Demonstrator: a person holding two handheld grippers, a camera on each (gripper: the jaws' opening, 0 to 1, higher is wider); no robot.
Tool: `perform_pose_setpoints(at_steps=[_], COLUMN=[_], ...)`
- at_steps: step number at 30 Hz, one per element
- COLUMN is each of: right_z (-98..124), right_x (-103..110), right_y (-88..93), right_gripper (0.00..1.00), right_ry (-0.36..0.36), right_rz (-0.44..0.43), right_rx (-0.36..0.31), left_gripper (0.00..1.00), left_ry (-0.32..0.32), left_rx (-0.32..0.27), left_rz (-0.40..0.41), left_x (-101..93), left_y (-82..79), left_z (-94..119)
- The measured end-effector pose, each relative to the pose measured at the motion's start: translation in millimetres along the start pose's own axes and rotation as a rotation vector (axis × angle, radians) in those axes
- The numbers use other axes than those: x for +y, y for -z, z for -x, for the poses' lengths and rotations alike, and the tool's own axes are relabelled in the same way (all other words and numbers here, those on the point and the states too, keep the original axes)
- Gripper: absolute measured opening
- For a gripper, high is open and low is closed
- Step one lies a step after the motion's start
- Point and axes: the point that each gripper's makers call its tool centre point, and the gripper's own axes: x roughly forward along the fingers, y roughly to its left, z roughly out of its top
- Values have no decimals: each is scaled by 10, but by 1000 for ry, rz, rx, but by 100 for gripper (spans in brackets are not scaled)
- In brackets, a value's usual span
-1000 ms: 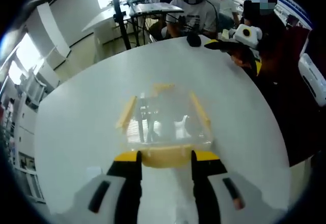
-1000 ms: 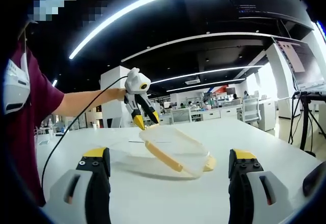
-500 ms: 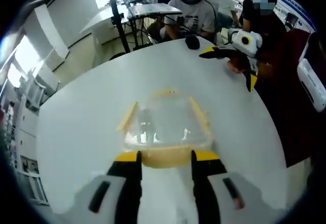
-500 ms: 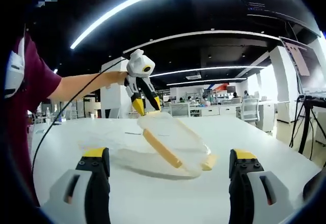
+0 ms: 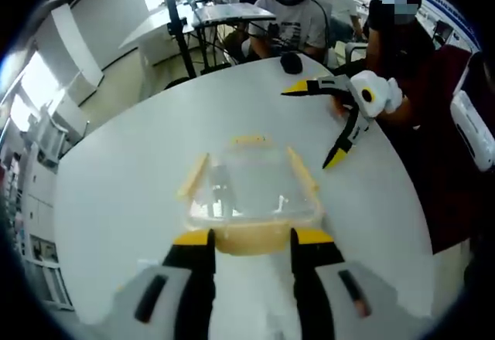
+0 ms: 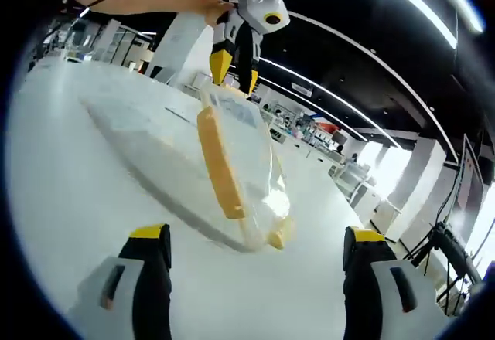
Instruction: Snap each plastic latch of the storage box into its locked position after aligning the lid with the box until every specified latch is closed and the lid sits flush.
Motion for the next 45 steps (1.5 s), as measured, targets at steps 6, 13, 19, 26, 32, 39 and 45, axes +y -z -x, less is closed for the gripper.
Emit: perform_pose_setpoints(at_steps=[6, 13, 19, 26, 32, 39, 45], right_z=[-87, -120, -178, -261, -314, -363, -381], right_x=[-112, -186, -213, -215, -193, -88, 28], right_y=[80, 68, 75, 39, 26, 60, 29], right_gripper=[82, 77, 74, 69, 60, 48, 34], right_ry=[36, 62, 69, 66, 56, 28, -3], right_rz=[111, 163, 188, 248, 274, 326, 376], right_rx=[42, 52, 57, 63, 61, 76, 66], left_gripper=[37, 37, 37, 37, 37, 37, 37], left_ry=[5, 9, 14, 19, 24, 28, 29], left_rx=[0, 3, 8, 15, 22, 30, 32], left_rz=[3, 3, 2, 3, 2, 2, 3], left_x=[21, 23, 32, 24, -10, -37, -34], left_y=[-7, -6, -22, -22, -21, -14, -15], left_z=[9, 14, 26, 28, 24, 11, 9])
